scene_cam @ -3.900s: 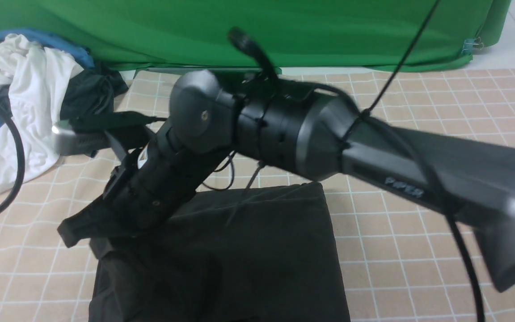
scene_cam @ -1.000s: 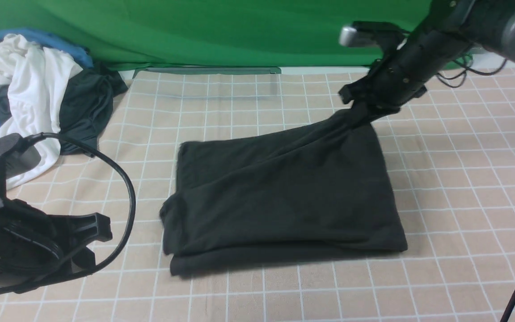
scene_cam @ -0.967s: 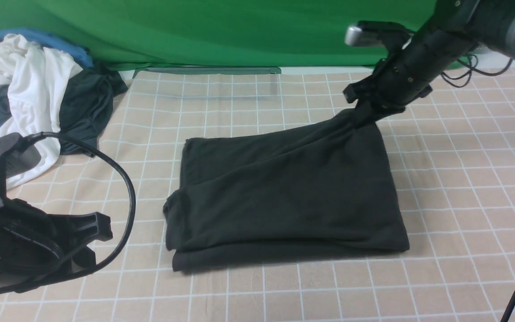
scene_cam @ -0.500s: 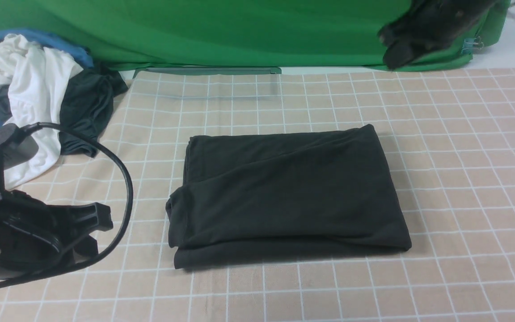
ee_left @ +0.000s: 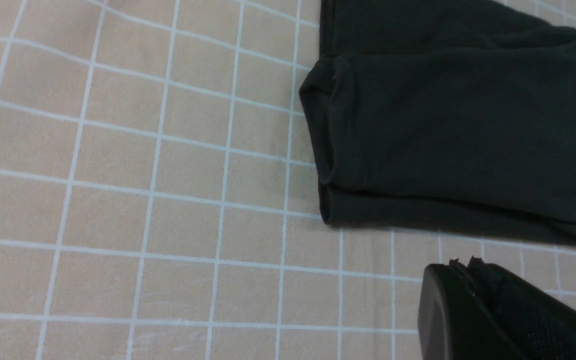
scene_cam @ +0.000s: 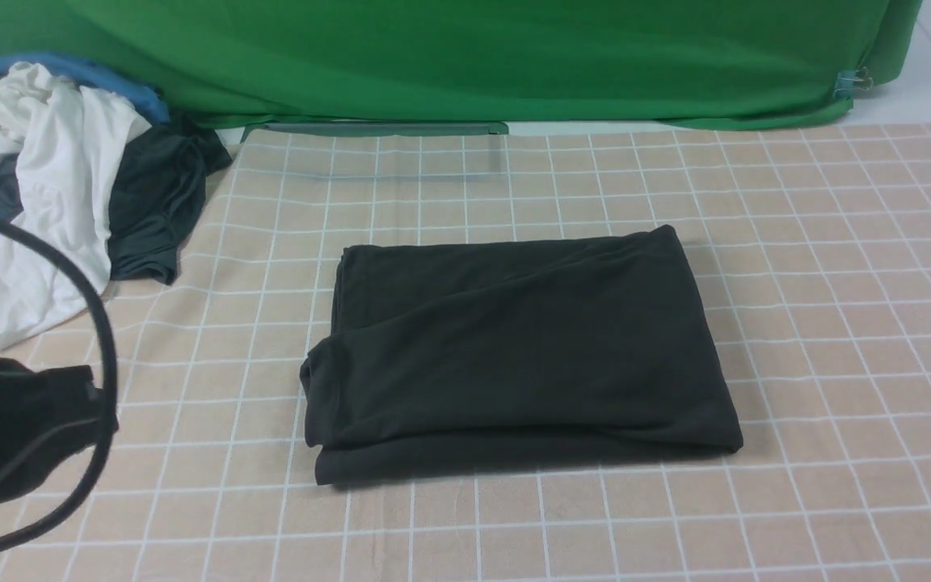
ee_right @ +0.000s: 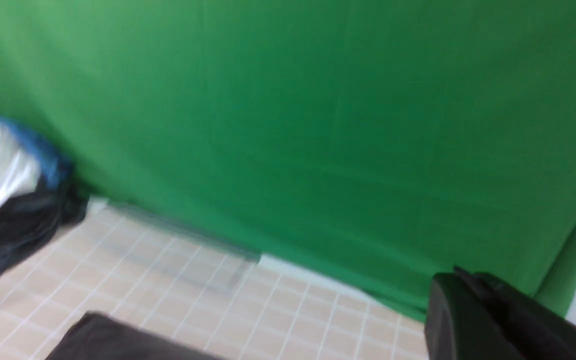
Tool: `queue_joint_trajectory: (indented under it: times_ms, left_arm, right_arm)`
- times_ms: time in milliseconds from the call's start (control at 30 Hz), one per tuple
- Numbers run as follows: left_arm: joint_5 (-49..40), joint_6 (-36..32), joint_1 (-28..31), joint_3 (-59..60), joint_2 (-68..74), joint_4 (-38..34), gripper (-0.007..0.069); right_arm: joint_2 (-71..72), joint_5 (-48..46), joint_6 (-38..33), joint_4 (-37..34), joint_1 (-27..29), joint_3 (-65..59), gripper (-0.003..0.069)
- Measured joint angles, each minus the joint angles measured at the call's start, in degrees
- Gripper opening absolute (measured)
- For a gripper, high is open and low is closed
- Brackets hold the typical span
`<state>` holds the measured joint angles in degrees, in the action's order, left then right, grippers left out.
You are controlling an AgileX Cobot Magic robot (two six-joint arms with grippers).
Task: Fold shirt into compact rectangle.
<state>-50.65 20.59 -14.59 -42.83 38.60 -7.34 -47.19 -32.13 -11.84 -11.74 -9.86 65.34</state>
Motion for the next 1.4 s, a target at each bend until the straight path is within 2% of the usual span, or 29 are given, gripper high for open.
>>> queue_joint_trajectory:
  times_ms: [67, 167, 233, 400, 600, 1100, 1200, 1333, 1367, 1400]
  left_arm:
    - [0.0, 0.0, 0.0, 0.0, -2.1, 0.0, 0.0001]
    - [0.6, 0.0, 0.0, 0.0, -3.9, 0.0, 0.0001]
    - [1.9, -1.2, 0.0, 0.1, -5.6, 0.0, 0.0001]
    - [3.9, -1.6, 0.0, 0.1, -6.8, 0.0, 0.0003]
    - [4.4, -1.7, 0.0, 0.1, -6.8, 0.0, 0.0003]
    - [4.8, -2.5, 0.0, 0.1, -6.8, 0.8, 0.0003]
    - [11.8, -4.8, 0.3, 2.3, -8.8, 2.7, 0.0003]
    - [33.8, -11.2, 3.0, 14.0, -16.5, 2.2, 0.0003]
    - [34.7, -11.5, 3.3, 15.6, -17.5, 2.2, 0.0003]
    - [39.6, -12.7, 4.8, 20.3, -20.2, 2.0, 0.0003]
  right_arm:
    - [9.6, 9.5, -1.8, 0.0, 0.0, -12.3, 0.0031]
    - [18.3, 17.6, -4.1, 0.1, 0.0, -22.5, 0.0031]
    - [27.5, 24.8, -5.9, 0.2, 0.0, -34.2, 0.0032]
    - [39.5, 39.7, -7.3, 0.2, 0.0, -46.4, 0.0062]
    - [44.0, 43.9, -7.3, 0.2, 0.0, -49.8, 0.0111]
    - [44.2, 44.3, -7.3, 0.2, 0.0, -50.3, 0.015]
    - [44.3, 44.3, -7.3, 0.2, 0.0, -50.3, 0.016]
    - [44.3, 44.3, -7.3, 0.2, 0.0, -50.3, 0.0166]
    - [44.3, 44.3, -7.3, 0.2, 0.0, -50.3, 0.0167]
    - [44.3, 44.3, -7.3, 0.2, 0.0, -50.3, 0.017]
